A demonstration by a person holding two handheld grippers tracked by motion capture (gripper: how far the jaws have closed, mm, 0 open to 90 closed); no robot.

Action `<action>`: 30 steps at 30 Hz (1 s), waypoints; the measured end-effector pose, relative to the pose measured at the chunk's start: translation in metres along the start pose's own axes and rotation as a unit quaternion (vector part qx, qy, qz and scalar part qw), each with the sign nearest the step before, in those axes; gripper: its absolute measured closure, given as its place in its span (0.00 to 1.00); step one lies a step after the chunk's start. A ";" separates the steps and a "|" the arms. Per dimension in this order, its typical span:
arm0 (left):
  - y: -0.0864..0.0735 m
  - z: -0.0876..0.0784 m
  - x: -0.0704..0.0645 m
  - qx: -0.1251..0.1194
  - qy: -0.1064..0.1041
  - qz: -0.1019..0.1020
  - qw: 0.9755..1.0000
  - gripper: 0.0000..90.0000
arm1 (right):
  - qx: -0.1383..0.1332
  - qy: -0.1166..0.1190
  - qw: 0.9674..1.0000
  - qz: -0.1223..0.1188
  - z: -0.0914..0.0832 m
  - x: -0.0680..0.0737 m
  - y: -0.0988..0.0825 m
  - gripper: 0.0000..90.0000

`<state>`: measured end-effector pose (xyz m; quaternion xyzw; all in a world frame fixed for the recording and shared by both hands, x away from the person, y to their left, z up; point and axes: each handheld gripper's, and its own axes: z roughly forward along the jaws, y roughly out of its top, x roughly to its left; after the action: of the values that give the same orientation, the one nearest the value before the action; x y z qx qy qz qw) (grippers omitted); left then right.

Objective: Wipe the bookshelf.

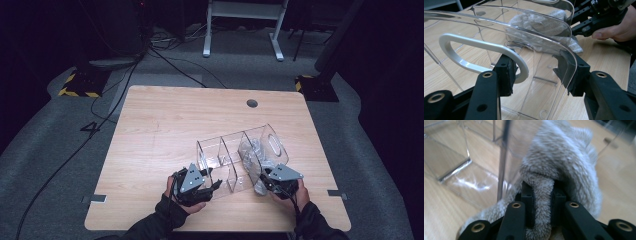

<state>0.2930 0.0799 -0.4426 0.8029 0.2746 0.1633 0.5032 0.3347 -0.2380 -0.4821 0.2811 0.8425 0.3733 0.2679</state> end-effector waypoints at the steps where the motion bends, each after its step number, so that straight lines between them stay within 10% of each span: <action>1: 0.000 0.000 0.000 0.001 0.001 0.001 1.000 0.56 | -0.003 0.000 1.000 0.000 -0.003 -0.001 0.001 0.87; 9: 0.001 0.001 0.000 0.001 0.001 0.000 1.000 0.56 | -0.094 -0.018 0.995 0.012 -0.043 -0.006 0.024 0.87; 16: 0.001 0.002 0.000 0.001 0.003 -0.001 1.000 0.56 | -0.171 -0.025 0.985 0.008 -0.084 -0.009 0.051 0.87; 25: 0.001 0.002 0.000 0.001 0.000 -0.002 1.000 0.56 | -0.228 -0.006 0.973 -0.026 -0.115 0.004 0.098 0.87; 30: 0.001 0.002 0.000 0.002 0.001 -0.001 1.000 0.56 | -0.219 0.004 0.975 -0.038 -0.109 0.019 0.111 0.87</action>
<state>0.2947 0.0780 -0.4422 0.8032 0.2763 0.1628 0.5020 0.2799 -0.2154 -0.3372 0.1816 0.7518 0.5392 0.3332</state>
